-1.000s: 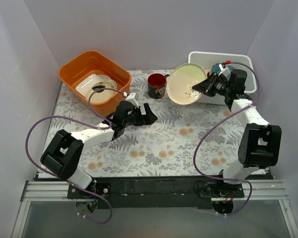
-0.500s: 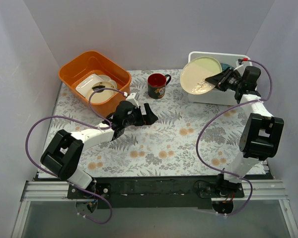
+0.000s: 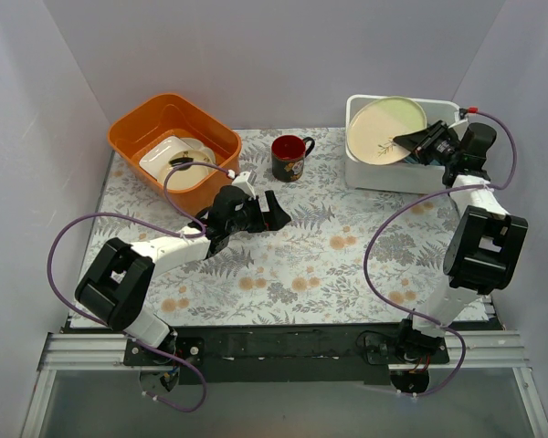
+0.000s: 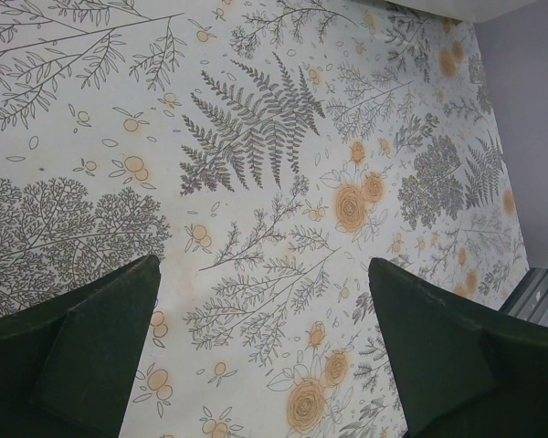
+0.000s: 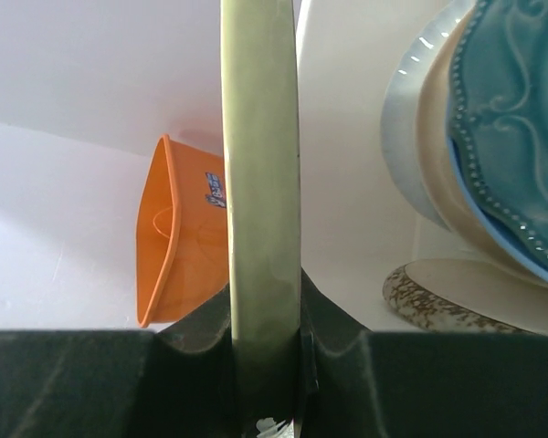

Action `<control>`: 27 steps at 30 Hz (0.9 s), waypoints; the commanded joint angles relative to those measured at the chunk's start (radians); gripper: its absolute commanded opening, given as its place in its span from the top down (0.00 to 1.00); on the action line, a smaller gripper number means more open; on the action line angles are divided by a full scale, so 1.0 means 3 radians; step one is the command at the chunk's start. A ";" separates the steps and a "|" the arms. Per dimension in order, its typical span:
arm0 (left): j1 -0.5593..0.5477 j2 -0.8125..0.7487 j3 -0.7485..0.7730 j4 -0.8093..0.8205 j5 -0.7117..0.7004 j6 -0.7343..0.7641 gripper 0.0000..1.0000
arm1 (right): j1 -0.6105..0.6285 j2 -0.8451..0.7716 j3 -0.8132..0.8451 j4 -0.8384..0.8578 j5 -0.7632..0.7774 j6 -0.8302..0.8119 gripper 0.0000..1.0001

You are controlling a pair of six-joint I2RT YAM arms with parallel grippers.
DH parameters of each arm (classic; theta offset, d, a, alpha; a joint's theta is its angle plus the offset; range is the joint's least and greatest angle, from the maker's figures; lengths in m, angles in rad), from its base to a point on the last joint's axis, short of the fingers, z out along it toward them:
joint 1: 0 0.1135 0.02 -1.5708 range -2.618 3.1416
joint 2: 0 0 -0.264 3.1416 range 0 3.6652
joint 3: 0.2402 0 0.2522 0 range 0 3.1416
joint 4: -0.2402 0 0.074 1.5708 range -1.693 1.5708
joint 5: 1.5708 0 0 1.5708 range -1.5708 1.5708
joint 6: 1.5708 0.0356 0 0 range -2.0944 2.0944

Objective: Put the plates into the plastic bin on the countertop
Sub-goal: Place the plate in the plastic bin.

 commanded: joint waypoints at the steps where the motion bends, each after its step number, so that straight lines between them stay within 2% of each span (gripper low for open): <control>1: 0.0023 -0.0025 -0.0029 0.0013 0.0016 0.0010 0.02 | -0.0055 -0.0008 0.0264 0.0552 -0.0011 0.0157 0.99; 11: 0.0023 -0.0015 -0.0039 0.0033 0.0021 0.0010 0.02 | -0.0147 0.0211 0.0413 0.0547 0.0178 0.0320 0.99; 27: 0.0023 0.0031 -0.0034 0.0059 0.0057 -0.0026 0.02 | -0.0157 0.0396 0.0321 0.0506 0.0634 0.0515 0.99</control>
